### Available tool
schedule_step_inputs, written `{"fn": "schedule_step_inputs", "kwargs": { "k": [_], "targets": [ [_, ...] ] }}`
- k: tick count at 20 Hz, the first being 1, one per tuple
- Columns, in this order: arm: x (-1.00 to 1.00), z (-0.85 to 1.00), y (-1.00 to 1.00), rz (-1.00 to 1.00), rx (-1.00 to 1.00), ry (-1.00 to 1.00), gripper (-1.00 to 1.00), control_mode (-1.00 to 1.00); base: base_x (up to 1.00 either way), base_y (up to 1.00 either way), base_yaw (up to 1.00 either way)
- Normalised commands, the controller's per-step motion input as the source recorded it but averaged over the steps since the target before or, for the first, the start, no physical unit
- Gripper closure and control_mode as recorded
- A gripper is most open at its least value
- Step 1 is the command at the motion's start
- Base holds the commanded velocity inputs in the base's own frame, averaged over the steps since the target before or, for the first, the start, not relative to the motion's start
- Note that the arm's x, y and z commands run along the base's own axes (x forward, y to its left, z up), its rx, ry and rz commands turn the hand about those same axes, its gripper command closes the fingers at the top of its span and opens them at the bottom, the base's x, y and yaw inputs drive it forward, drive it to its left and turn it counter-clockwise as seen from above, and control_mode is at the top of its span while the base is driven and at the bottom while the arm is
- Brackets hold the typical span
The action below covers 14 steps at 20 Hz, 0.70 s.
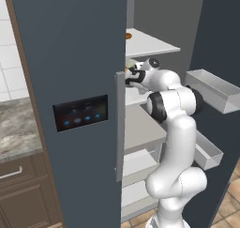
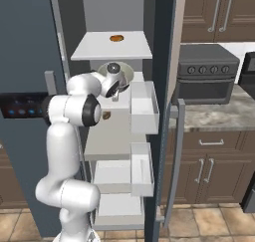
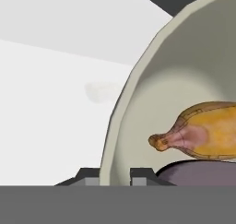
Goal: Pick the chicken drumstick and eggplant from their plates and place them in the bowl. Then put the bowl in the fridge.
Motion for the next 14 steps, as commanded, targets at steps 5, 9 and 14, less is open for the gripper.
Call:
{"fn": "schedule_step_inputs", "kwargs": {
  "k": [5,9,14],
  "targets": [
    [0.03,-0.03,0.11,0.00,0.00,0.00,-1.00,-1.00,0.00,0.00,0.00],
    [-0.12,0.06,0.11,0.00,0.00,-0.09,-1.00,-1.00,0.00,0.00,0.00],
    [-0.23,0.21,0.02,0.00,0.00,-0.13,-1.00,-1.00,0.00,0.00,0.00]
  ]
}}
